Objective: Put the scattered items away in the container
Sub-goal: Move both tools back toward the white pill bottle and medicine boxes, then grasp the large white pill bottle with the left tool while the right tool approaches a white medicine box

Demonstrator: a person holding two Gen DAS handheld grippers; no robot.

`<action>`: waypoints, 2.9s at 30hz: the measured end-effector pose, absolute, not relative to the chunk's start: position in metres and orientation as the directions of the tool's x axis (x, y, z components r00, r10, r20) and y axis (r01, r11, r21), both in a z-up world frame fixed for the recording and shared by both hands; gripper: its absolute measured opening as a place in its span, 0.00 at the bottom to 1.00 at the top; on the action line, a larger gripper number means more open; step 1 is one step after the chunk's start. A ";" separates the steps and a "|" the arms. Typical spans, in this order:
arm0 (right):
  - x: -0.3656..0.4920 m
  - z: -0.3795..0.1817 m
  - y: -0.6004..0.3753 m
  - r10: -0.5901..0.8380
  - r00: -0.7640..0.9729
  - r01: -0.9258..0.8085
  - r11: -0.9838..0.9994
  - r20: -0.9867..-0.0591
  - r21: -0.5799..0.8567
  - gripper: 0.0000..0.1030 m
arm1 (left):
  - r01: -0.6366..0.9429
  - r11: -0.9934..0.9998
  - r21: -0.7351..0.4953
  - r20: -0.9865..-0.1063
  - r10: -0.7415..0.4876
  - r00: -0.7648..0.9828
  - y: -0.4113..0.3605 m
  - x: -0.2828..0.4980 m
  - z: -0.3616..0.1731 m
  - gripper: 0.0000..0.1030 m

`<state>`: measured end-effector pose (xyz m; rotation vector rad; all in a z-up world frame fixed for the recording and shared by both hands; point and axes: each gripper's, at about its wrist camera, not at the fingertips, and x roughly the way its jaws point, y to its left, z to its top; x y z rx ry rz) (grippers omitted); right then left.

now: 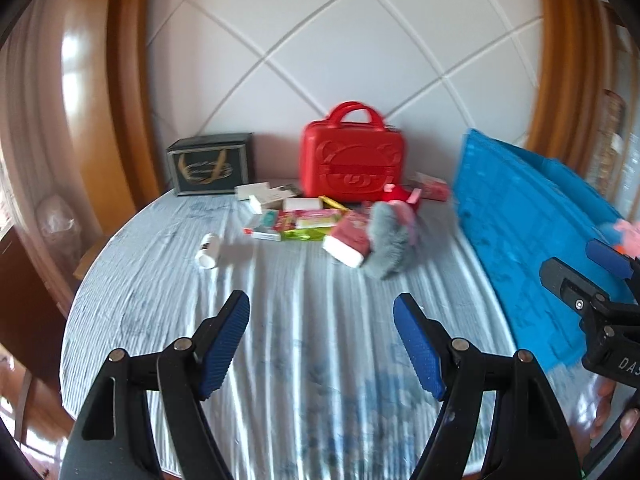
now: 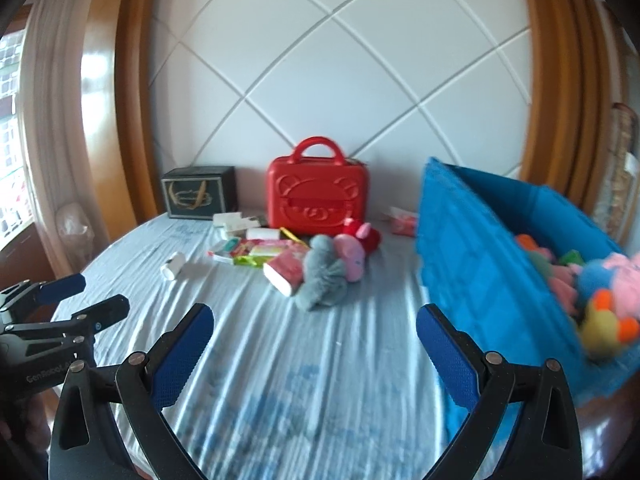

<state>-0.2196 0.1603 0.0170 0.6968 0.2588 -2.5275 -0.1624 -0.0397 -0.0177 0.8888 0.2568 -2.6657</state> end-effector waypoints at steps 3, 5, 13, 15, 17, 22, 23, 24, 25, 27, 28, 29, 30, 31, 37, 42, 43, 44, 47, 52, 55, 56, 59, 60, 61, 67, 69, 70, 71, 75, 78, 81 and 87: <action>-0.248 0.011 0.139 -0.455 -0.710 0.558 -0.829 -0.538 -0.034 1.00 | 0.406 -0.913 -0.045 -0.628 -0.290 -0.722 -0.059 -0.183 -0.023 0.72; -0.268 0.005 0.124 -0.483 -0.683 0.587 -0.809 -0.548 -0.018 1.00 | 0.447 -0.894 -0.035 -0.641 -0.322 -0.696 -0.073 -0.194 -0.028 0.72; -0.326 -0.029 0.060 -0.535 -0.567 0.683 -0.730 -0.626 0.005 1.00 | 0.551 -0.835 -0.016 -0.700 -0.384 -0.602 -0.128 -0.217 -0.054 0.72; -0.336 -0.037 0.045 -0.538 -0.546 0.697 -0.717 -0.643 0.009 1.00 | 0.572 -0.820 0.000 -0.709 -0.403 -0.578 -0.148 -0.220 -0.060 0.72; -0.345 -0.046 0.029 -0.526 -0.537 0.697 -0.717 -0.660 0.004 1.00 | 0.584 -0.811 0.024 -0.719 -0.420 -0.554 -0.169 -0.224 -0.066 0.72; -0.359 -0.061 -0.001 -0.503 -0.523 0.685 -0.729 -0.688 0.013 1.00 | 0.585 -0.810 0.052 -0.732 -0.429 -0.529 -0.229 -0.236 -0.077 0.72; -0.362 -0.064 -0.009 -0.496 -0.520 0.680 -0.733 -0.696 0.014 1.00 | 0.584 -0.810 0.054 -0.739 -0.426 -0.522 -0.240 -0.239 -0.078 0.72; -0.365 -0.067 -0.017 -0.494 -0.512 0.679 -0.734 -0.703 0.020 1.00 | 0.581 -0.812 0.050 -0.746 -0.417 -0.519 -0.251 -0.242 -0.081 0.72; -0.369 -0.069 -0.024 -0.491 -0.506 0.679 -0.734 -0.710 0.024 1.00 | 0.577 -0.816 0.040 -0.755 -0.403 -0.517 -0.264 -0.247 -0.086 0.72; -0.375 -0.076 -0.042 -0.473 -0.502 0.673 -0.740 -0.724 0.017 1.00 | 0.567 -0.823 0.028 -0.772 -0.379 -0.511 -0.281 -0.257 -0.095 0.72; -0.378 -0.079 -0.051 -0.466 -0.499 0.670 -0.742 -0.730 0.016 1.00 | 0.560 -0.828 0.024 -0.779 -0.367 -0.509 -0.288 -0.263 -0.100 0.72; -0.382 -0.082 -0.060 -0.462 -0.491 0.668 -0.743 -0.738 0.021 1.00 | 0.553 -0.833 0.021 -0.787 -0.355 -0.505 -0.295 -0.270 -0.107 0.72; -0.387 -0.087 -0.070 -0.461 -0.480 0.669 -0.743 -0.746 0.028 1.00 | 0.542 -0.840 0.011 -0.801 -0.332 -0.498 -0.300 -0.277 -0.113 0.72; -0.391 -0.090 -0.078 -0.459 -0.473 0.670 -0.741 -0.753 0.031 1.00 | 0.535 -0.845 0.002 -0.811 -0.315 -0.493 -0.307 -0.286 -0.121 0.72; -0.423 -0.119 -0.134 -0.419 -0.436 0.672 -0.740 -0.796 0.022 1.00 | 0.500 -0.865 -0.034 -0.849 -0.239 -0.472 -0.338 -0.331 -0.165 0.72; -0.457 -0.150 -0.183 -0.406 -0.391 0.668 -0.743 -0.826 0.049 1.00 | 0.488 -0.872 -0.039 -0.862 -0.217 -0.458 -0.361 -0.369 -0.201 0.72; -0.464 -0.156 -0.193 -0.401 -0.382 0.667 -0.743 -0.832 0.052 1.00 | 0.488 -0.871 -0.045 -0.865 -0.210 -0.455 -0.367 -0.377 -0.211 0.72; -0.470 -0.164 -0.204 -0.395 -0.375 0.667 -0.743 -0.839 0.052 1.00 | 0.487 -0.872 -0.048 -0.868 -0.205 -0.453 -0.370 -0.382 -0.218 0.72; -0.486 -0.187 -0.235 -0.386 -0.367 0.672 -0.739 -0.846 0.046 0.96 | 0.484 -0.874 -0.046 -0.883 -0.191 -0.429 -0.380 -0.397 -0.242 0.71; -0.509 -0.216 -0.280 -0.386 -0.320 0.686 -0.724 -0.865 0.070 0.64 | 0.533 -0.845 -0.052 -0.897 -0.195 -0.396 -0.402 -0.408 -0.276 0.52; -0.520 -0.230 -0.306 -0.384 -0.312 0.701 -0.710 -0.869 0.062 0.62 | 0.551 -0.833 -0.050 -0.886 -0.217 -0.409 -0.416 -0.416 -0.282 0.49; -0.525 -0.235 -0.317 -0.383 -0.314 0.708 -0.704 -0.869 0.055 0.62 | 0.549 -0.834 -0.049 -0.886 -0.218 -0.410 -0.420 -0.420 -0.283 0.49; -0.536 -0.246 -0.338 -0.367 -0.334 0.718 -0.696 -0.868 0.018 0.62 | 0.535 -0.843 -0.046 -0.876 -0.223 -0.427 -0.428 -0.430 -0.283 0.49; -0.540 -0.250 -0.343 -0.355 -0.342 0.716 -0.698 -0.870 0.003 0.61 | 0.530 -0.847 -0.046 -0.875 -0.222 -0.431 -0.430 -0.434 -0.284 0.49; -0.545 -0.254 -0.349 -0.345 -0.344 0.716 -0.698 -0.873 -0.006 0.60 | 0.525 -0.850 -0.050 -0.873 -0.219 -0.437 -0.433 -0.438 -0.284 0.49; -0.549 -0.268 -0.371 -0.272 -0.438 0.718 -0.679 -0.857 -0.152 0.61 | 0.500 -0.865 -0.044 -0.859 -0.223 -0.461 -0.443 -0.456 -0.286 0.49; -0.541 -0.268 -0.368 -0.293 -0.426 0.743 -0.653 -0.856 -0.146 0.57 | 0.500 -0.865 -0.046 -0.855 -0.224 -0.467 -0.444 -0.455 -0.286 0.45; -0.537 -0.267 -0.367 -0.312 -0.409 0.761 -0.635 -0.858 -0.132 0.52 | 0.501 -0.864 -0.046 -0.853 -0.227 -0.471 -0.443 -0.454 -0.286 0.45; -0.530 -0.266 -0.366 -0.349 -0.372 0.791 -0.604 -0.860 -0.097 0.49 | 0.503 -0.863 -0.045 -0.852 -0.230 -0.470 -0.443 -0.454 -0.286 0.45; -0.523 -0.262 -0.359 -0.410 -0.274 0.829 -0.560 -0.870 0.002 0.41 | 0.508 -0.860 -0.051 -0.854 -0.226 -0.468 -0.440 -0.447 -0.286 0.45; -0.527 -0.261 -0.352 -0.391 -0.306 0.800 -0.600 -0.868 -0.011 0.42 | 0.513 -0.857 -0.053 -0.854 -0.227 -0.467 -0.440 -0.445 -0.286 0.45; -0.530 -0.264 -0.354 -0.371 -0.334 0.783 -0.621 -0.866 -0.036 0.48 | 0.518 -0.854 -0.046 -0.854 -0.236 -0.464 -0.440 -0.446 -0.286 0.45; -0.526 -0.260 -0.356 -0.429 -0.272 0.803 -0.595 -0.861 0.043 0.42 | 0.516 -0.855 -0.055 -0.853 -0.229 -0.470 -0.441 -0.445 -0.286 0.45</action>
